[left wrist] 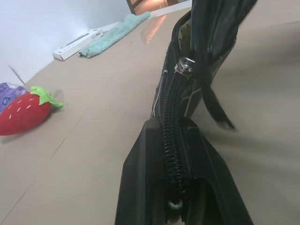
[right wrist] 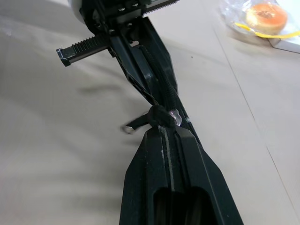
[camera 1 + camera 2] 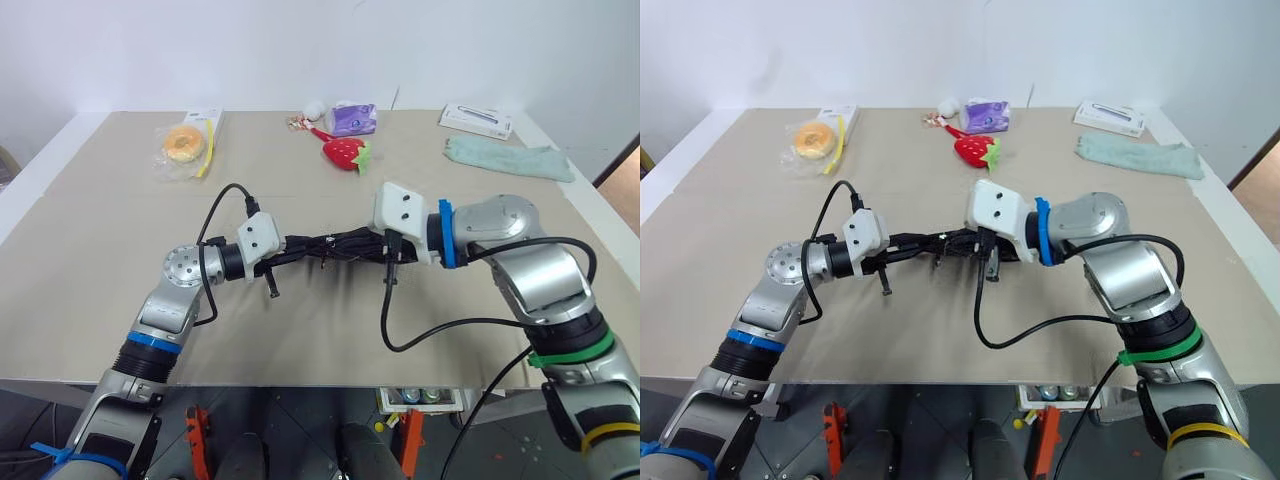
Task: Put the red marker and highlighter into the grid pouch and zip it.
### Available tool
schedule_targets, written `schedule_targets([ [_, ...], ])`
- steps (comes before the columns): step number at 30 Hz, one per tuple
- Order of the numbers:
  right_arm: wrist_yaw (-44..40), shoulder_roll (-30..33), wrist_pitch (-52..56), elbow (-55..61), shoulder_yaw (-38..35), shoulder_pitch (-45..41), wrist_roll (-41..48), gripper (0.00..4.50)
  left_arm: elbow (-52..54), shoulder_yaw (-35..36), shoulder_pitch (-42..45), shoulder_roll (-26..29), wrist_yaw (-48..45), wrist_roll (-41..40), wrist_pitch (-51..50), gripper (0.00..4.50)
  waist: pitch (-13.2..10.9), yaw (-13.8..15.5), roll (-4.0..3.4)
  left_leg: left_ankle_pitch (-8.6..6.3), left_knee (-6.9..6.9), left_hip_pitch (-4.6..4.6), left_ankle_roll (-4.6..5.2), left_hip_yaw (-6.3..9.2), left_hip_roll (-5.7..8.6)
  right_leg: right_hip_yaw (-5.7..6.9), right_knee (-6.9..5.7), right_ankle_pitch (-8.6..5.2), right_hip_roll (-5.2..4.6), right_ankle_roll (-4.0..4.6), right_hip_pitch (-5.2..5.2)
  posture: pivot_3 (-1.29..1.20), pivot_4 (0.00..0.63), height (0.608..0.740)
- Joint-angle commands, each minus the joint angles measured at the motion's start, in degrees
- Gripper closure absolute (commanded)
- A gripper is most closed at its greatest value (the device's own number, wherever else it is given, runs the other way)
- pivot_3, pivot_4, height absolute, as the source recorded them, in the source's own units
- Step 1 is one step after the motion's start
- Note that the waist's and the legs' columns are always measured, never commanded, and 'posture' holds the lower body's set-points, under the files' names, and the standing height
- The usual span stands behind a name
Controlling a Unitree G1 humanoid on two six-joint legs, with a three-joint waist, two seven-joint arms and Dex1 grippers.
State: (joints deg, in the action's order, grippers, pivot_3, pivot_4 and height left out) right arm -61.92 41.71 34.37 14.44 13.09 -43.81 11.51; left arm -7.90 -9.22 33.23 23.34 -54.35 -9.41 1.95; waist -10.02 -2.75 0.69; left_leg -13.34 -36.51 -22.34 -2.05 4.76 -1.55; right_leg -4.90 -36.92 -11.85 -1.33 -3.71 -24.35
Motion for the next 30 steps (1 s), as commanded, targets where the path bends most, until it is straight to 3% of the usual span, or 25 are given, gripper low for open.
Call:
schedule_targets([
  [1,-0.6,4.8,-0.5,-0.7,-6.5,1.6,1.3,4.46,2.4,1.1,0.2,0.3,0.2,-1.1,0.1,4.50,0.0,0.1,0.00,0.00,0.00,0.00,0.00,0.00,0.00,0.00,0.00,-0.01,0.00,-0.01,0.00,0.00,0.150,0.739],
  [17,0.3,17.5,0.0,-3.8,-19.4,13.1,3.9,4.46,2.2,1.0,0.2,0.4,0.0,-1.3,-0.1,4.50,0.0,0.0,0.04,0.00,-0.01,0.03,0.01,-0.05,0.01,-0.05,0.00,-0.02,0.01,-0.01,0.02,0.00,0.150,0.739],
  [25,1.5,19.2,-0.3,-5.6,-20.8,14.3,3.8,4.46,2.1,1.0,0.3,0.6,-0.2,-1.4,-0.1,4.50,0.0,0.0,0.04,0.00,0.01,0.08,0.01,-0.08,0.01,-0.08,-0.01,-0.02,0.02,-0.01,0.02,0.00,0.150,0.739],
  [30,2.5,16.8,0.2,-4.3,-20.7,12.8,6.0,4.46,2.3,0.9,0.3,0.5,-0.4,-1.4,-0.4,4.50,0.0,0.0,0.04,0.00,0.00,0.07,0.00,-0.09,0.01,-0.09,0.00,-0.02,0.01,-0.03,0.02,0.00,0.150,0.739],
])
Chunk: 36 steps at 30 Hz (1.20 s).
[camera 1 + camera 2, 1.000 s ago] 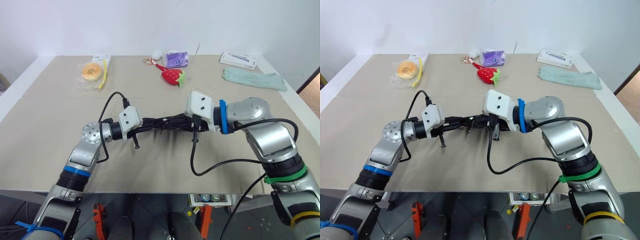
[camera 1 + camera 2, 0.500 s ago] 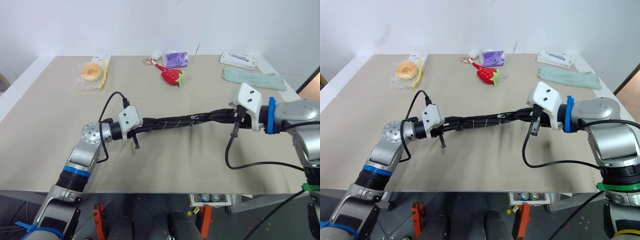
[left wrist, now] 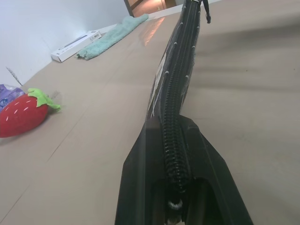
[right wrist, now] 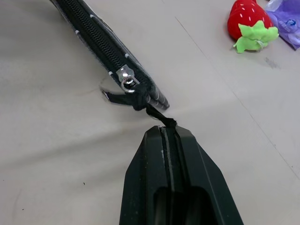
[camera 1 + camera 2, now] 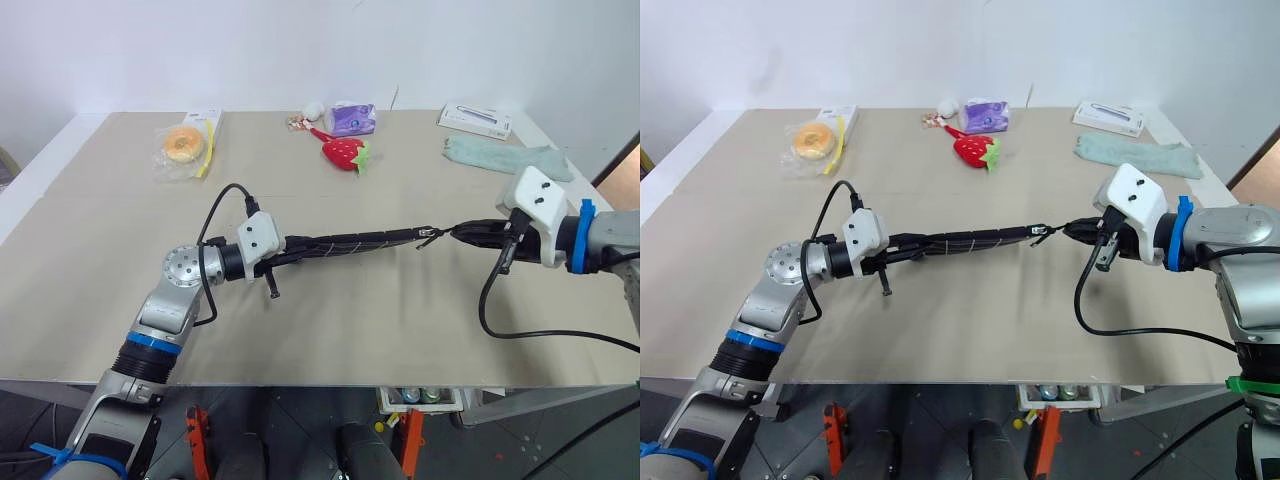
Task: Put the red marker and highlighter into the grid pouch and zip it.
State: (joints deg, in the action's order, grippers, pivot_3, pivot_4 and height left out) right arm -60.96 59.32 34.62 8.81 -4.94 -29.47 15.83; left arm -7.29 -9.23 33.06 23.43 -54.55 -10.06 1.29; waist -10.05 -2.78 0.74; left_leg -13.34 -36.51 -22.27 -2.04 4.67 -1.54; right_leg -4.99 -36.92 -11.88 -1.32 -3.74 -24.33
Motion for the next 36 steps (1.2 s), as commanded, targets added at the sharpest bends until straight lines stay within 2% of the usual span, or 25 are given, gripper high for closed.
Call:
schedule_targets([
  [1,1.9,-1.8,1.4,1.2,-3.3,-2.5,3.3,4.16,1.7,0.8,0.4,0.4,-0.2,-0.8,0.1,4.50,0.0,-0.1,0.00,0.00,0.01,0.00,0.00,0.00,0.00,0.01,0.00,0.00,0.00,0.00,0.00,0.00,0.150,0.739],
  [3,1.9,-2.6,3.0,1.3,-4.4,-3.3,5.5,3.54,1.8,0.8,0.4,0.5,-0.2,-0.8,-0.1,4.50,0.0,0.0,0.01,0.00,0.01,0.01,0.00,0.00,-0.01,-0.02,0.00,0.00,0.01,0.00,0.00,0.00,0.150,0.739],
  [6,3.2,-3.7,4.8,0.3,-6.0,-4.2,7.6,2.22,1.9,0.5,0.2,0.9,-0.5,-0.6,-1.5,4.50,0.0,0.0,0.01,0.00,0.01,0.00,0.00,0.01,0.00,0.00,0.00,0.01,0.00,0.00,0.00,0.00,0.150,0.739],
  [7,3.5,-3.8,5.3,0.0,-6.4,-4.3,8.1,1.58,2.0,0.6,0.1,1.0,-0.5,-0.7,-2.3,4.11,0.0,0.0,0.01,0.00,0.00,-0.01,0.00,0.01,0.00,0.00,0.00,0.01,0.00,0.00,0.00,0.00,0.150,0.739],
  [10,4.2,-3.8,5.8,-0.4,-7.0,-4.0,8.9,0.09,3.2,1.1,0.0,1.1,-1.6,-2.8,-5.9,2.88,0.0,0.0,0.01,0.00,0.00,-0.02,0.00,0.01,0.00,0.00,0.00,0.00,0.00,-0.01,0.01,0.00,0.150,0.739],
  [15,6.2,-3.4,5.1,-2.1,-6.6,-2.3,7.6,0.00,8.3,1.9,-0.9,2.2,-4.3,-9.6,-18.0,0.29,0.0,0.0,0.01,0.00,0.01,-0.02,0.01,0.01,0.00,0.00,0.00,-0.01,0.00,-0.01,0.00,0.00,0.150,0.739],
  [16,6.4,-3.3,5.0,-2.3,-6.4,-2.0,7.5,0.00,9.2,2.2,-1.0,2.6,-4.5,-10.7,-19.9,0.14,0.0,0.0,0.02,0.00,0.01,-0.01,0.01,0.01,0.00,0.01,0.00,-0.02,0.00,-0.01,0.00,0.00,0.150,0.739],
  [23,8.7,-3.1,4.2,-4.7,-5.4,0.0,5.2,0.00,13.5,5.8,-1.1,4.7,-3.1,-17.1,-30.2,0.14,0.0,0.0,0.02,0.00,0.00,0.01,0.00,0.00,0.00,-0.01,0.00,-0.01,0.00,-0.01,0.00,0.00,0.150,0.739],
  [26,11.0,-4.1,2.6,-8.2,-5.6,0.4,3.3,0.00,12.7,10.6,-1.3,6.2,0.4,-18.3,-32.2,0.14,0.0,0.0,0.03,0.00,0.00,0.01,0.01,0.01,0.00,0.01,0.00,-0.01,0.01,-0.01,0.00,0.00,0.150,0.739],
  [28,12.3,-5.4,1.2,-10.8,-6.1,0.9,2.8,0.00,11.8,14.7,-2.1,7.8,3.6,-18.2,-32.7,0.14,0.0,-0.2,0.06,0.00,0.00,0.02,0.01,0.01,-0.01,0.00,-0.01,-0.01,0.01,0.00,0.00,0.00,0.150,0.739],
  [31,13.0,-6.8,-1.2,-14.7,-5.1,1.7,1.5,0.00,7.3,19.6,-4.1,11.2,8.7,-14.0,-28.5,0.14,0.0,-0.3,0.06,0.00,0.05,0.09,0.01,0.00,-0.03,-0.01,-0.01,-0.02,0.03,0.02,0.00,0.00,0.150,0.739],
  [36,10.3,-7.8,-3.6,-17.5,-3.4,2.3,0.8,0.00,4.0,25.2,-10.3,16.2,8.2,-14.2,-27.6,0.14,0.0,-0.4,0.07,-0.01,0.09,0.06,0.01,-0.01,-0.03,-0.01,0.00,-0.06,0.01,0.04,0.00,0.00,0.150,0.739],
])
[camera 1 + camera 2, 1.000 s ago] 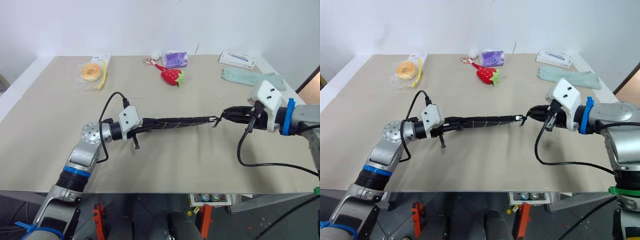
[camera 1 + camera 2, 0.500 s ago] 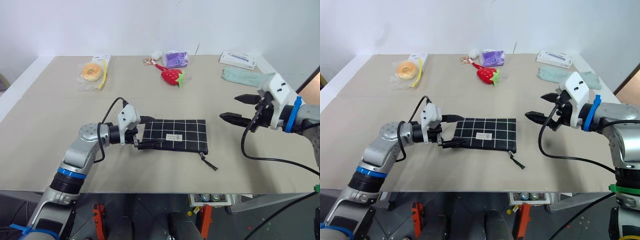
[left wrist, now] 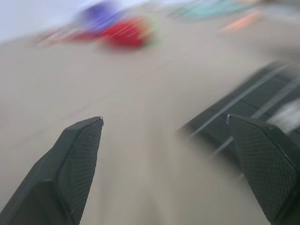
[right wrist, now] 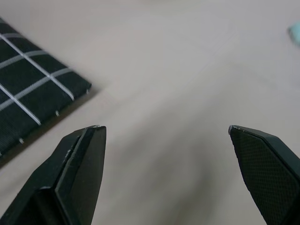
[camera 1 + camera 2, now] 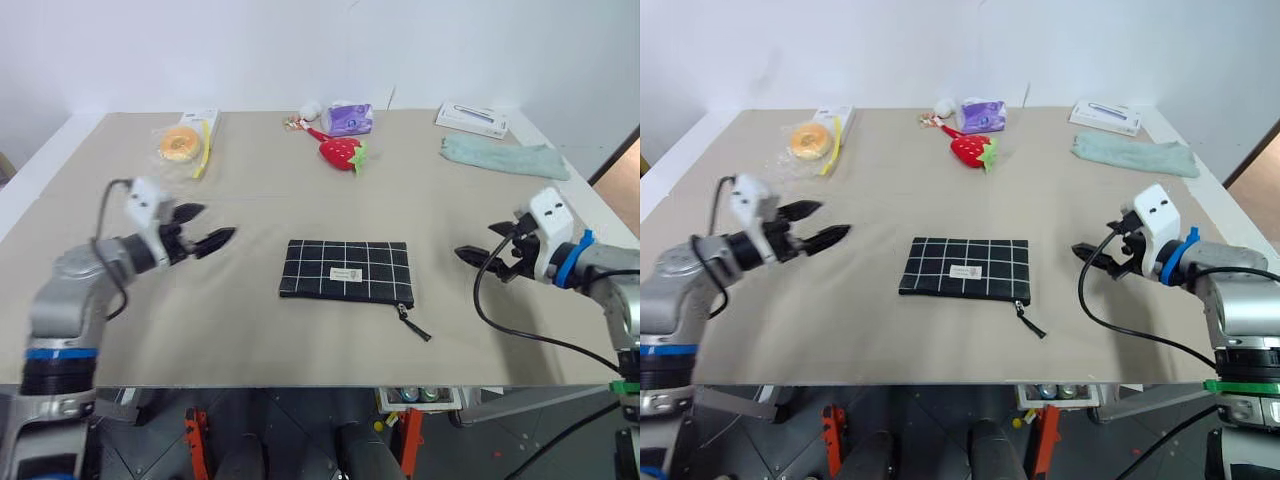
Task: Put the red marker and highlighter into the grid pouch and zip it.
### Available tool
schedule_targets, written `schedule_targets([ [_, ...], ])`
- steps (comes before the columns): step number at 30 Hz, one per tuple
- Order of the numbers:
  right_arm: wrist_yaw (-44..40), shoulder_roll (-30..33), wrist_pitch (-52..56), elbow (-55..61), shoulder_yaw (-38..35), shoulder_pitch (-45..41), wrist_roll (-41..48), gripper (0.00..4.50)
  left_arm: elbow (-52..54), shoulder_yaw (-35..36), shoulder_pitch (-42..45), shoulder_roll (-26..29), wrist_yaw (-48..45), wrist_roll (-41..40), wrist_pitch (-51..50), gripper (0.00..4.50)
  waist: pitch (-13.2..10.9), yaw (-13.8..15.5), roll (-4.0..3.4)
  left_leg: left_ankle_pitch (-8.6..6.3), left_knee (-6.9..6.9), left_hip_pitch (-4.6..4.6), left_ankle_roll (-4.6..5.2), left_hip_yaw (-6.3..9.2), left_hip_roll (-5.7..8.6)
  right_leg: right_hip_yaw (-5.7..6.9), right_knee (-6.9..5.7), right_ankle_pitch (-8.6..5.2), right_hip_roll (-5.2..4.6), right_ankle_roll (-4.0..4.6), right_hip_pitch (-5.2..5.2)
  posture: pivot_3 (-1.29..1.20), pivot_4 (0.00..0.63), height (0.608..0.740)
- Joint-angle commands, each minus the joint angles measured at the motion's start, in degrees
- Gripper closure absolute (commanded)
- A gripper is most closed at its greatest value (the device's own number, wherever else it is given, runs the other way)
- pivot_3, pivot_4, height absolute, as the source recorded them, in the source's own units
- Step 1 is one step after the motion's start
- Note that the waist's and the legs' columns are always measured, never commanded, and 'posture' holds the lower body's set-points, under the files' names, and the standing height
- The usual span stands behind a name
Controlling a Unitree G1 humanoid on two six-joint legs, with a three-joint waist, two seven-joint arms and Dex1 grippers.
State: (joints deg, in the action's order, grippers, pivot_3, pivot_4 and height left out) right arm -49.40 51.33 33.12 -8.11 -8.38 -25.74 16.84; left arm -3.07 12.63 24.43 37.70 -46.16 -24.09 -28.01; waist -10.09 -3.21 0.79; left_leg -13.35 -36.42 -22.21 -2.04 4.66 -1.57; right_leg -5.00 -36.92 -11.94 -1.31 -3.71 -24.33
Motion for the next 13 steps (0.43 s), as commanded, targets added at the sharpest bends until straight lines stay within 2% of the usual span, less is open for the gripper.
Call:
schedule_targets([
  [1,-1.7,0.2,-2.4,-1.6,0.1,-1.7,-0.2,0.00,-0.9,4.2,-2.7,2.7,-0.2,0.0,2.2,0.14,0.0,0.1,0.05,0.00,-0.01,-0.03,0.00,0.00,0.01,0.00,0.01,0.00,-0.02,0.00,0.00,0.00,0.150,0.739],
  [5,-3.4,0.1,-3.7,-4.0,0.9,-2.5,-0.4,0.00,-1.8,5.0,-5.5,4.2,-0.5,0.5,3.8,0.14,-0.1,0.3,0.12,0.01,-0.03,-0.03,-0.01,0.01,0.01,0.02,0.00,0.01,-0.02,0.03,0.00,0.00,0.150,0.739],
  [13,-3.1,-1.1,-3.7,-3.8,0.5,-2.7,0.1,0.00,-2.1,3.8,-4.8,5.4,-1.8,0.1,2.8,0.14,-0.1,0.4,0.14,0.01,-0.02,-0.02,-0.02,0.01,-0.01,0.05,0.00,0.02,-0.01,0.03,0.00,0.00,0.150,0.739],
])
